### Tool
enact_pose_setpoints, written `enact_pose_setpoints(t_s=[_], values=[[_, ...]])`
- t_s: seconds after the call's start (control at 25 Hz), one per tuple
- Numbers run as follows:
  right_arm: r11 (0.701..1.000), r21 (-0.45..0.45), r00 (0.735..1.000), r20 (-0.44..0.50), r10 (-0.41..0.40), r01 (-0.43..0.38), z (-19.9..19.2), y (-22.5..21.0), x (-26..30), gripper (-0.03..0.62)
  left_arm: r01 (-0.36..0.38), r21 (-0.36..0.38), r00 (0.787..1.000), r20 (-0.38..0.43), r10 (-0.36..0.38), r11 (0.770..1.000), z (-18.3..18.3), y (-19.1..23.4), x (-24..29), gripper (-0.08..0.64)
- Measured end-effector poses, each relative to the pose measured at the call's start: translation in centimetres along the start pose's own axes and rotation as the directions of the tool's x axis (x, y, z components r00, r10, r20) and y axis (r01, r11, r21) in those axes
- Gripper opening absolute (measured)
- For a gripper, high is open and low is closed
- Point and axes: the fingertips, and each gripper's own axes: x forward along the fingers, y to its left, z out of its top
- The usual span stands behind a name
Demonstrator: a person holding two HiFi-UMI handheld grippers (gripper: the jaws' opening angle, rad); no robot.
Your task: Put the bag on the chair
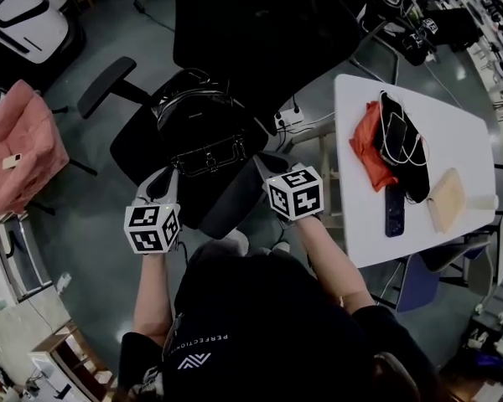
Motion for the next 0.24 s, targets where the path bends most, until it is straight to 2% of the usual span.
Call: enact_pose_setpoints(t_s=[0.24], values=[[1.0,0.0,1.0,-0.017,-0.004,0.004,-0.66,-0.01,0.14,0.0,-0.005,-0.014,1.0,-0.012,0.005,1.0,-0.4,-0.08,0.74,0.038]])
